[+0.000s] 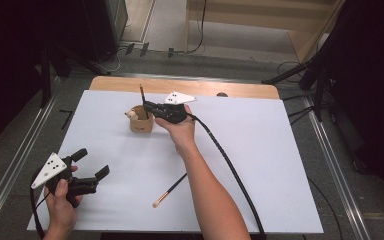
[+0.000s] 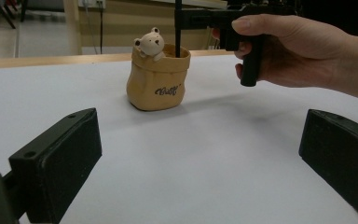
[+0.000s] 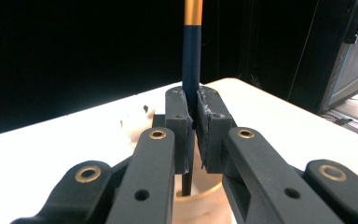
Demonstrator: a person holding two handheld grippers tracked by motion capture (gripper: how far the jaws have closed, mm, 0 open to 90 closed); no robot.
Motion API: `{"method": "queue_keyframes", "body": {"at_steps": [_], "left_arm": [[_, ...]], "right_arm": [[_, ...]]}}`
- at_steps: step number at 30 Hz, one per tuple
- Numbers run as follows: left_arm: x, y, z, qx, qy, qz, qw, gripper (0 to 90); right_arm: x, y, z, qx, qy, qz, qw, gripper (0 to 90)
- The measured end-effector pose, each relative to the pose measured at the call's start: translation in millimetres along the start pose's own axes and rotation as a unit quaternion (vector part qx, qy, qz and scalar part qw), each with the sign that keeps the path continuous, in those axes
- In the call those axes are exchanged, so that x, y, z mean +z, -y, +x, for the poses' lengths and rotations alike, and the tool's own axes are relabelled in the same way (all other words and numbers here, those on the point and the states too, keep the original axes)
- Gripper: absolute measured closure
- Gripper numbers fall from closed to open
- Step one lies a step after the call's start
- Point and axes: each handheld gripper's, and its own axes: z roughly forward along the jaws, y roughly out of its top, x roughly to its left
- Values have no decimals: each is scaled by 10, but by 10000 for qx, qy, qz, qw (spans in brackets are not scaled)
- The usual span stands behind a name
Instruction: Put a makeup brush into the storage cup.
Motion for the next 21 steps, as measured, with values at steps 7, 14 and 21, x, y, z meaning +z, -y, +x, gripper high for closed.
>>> {"method": "queue_keyframes", "body": {"at_steps": [7,14,21], "left_arm": [[-4,0,6,-10,-18,9,10000,0],[3,2,3,11,0,30,10000,0],[7,2,-2,20,-1,48,10000,0]], "right_arm": [[27,96,-9,56,15,130,9999,847],[24,139,-4,128,16,210,9997,846],[-1,148,-19,151,22,208,9997,838]]}}
